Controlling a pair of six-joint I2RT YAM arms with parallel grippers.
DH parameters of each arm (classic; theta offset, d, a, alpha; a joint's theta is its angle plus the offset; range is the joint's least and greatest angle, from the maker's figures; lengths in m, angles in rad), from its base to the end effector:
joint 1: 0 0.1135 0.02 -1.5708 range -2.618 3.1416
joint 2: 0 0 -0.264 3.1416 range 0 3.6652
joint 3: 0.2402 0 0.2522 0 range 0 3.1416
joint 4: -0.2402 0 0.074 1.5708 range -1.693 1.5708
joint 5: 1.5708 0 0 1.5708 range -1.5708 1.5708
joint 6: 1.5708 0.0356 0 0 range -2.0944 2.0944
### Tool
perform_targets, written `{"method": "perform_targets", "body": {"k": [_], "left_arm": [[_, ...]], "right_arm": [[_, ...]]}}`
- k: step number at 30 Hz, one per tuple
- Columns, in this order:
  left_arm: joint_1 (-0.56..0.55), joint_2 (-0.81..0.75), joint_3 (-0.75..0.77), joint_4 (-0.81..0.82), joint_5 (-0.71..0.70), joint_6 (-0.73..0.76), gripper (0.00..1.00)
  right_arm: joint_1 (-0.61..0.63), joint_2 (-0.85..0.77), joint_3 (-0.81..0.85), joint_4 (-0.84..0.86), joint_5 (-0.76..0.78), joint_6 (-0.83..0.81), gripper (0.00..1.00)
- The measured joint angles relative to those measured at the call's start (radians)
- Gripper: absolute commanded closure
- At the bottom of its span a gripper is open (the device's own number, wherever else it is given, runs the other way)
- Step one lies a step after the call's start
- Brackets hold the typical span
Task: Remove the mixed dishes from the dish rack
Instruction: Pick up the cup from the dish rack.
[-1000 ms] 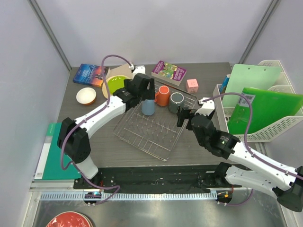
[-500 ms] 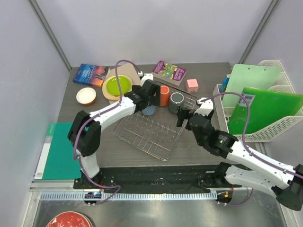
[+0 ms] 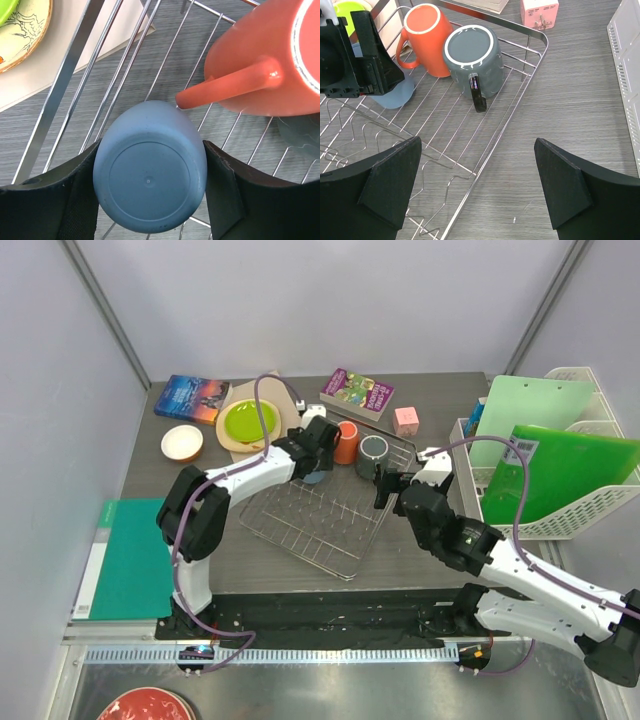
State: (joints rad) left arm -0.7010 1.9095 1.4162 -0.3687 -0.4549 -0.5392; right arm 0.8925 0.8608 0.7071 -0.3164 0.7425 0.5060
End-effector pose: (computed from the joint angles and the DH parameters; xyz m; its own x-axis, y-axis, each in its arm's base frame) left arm 0.3317 -0.2595 0.2189 -0.6831 -0.0270 -0.7298 0.0118 0.9988 -0.0480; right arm 0.1370 0.1317 0.2901 -0.3433 0.1431 -0.9283 -0.0332 0.9859 0.1642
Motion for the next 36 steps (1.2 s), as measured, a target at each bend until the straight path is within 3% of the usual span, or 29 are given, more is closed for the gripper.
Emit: {"method": "perform_targets", "body": {"k": [3,11,16,19,23,28,31,33,36], "left_arm": [[0.001,-0.011,-0.014,0.011,-0.001,0.002,0.57],[0.001,-0.201,-0.067,-0.014,0.003,0.009,0.62],[0.005,-0.478,-0.121,-0.001,0.080,-0.010,0.62],[0.032,-0.680,-0.230,0.072,0.213,-0.056,0.63],[0.124,-0.855,-0.403,0.250,0.471,-0.199,0.67],[0.195,-0.880,-0.605,0.521,0.757,-0.425,0.69],[0.197,-0.880,-0.699,0.665,0.872,-0.542,0.76],[0.197,-0.875,-0.752,0.798,0.932,-0.629,0.97],[0.198,-0.846,-0.803,1.016,0.985,-0.747,1.00]], "right_arm": [[0.000,-0.005,-0.001,0.000,0.001,0.000,0.01],[0.000,-0.007,-0.001,-0.006,0.002,0.000,0.00],[0.000,-0.021,-0.001,-0.003,0.000,0.013,0.00],[0.000,-0.030,-0.005,0.027,-0.052,0.018,0.00],[0.000,-0.050,-0.006,0.098,-0.169,0.021,0.00],[0.000,-0.111,-0.021,0.218,-0.288,0.022,0.00],[0.000,-0.137,-0.028,0.290,-0.343,0.025,0.00],[0.000,-0.141,-0.034,0.340,-0.380,0.032,0.00],[0.000,-0.140,-0.053,0.392,-0.415,0.050,0.00]]}}
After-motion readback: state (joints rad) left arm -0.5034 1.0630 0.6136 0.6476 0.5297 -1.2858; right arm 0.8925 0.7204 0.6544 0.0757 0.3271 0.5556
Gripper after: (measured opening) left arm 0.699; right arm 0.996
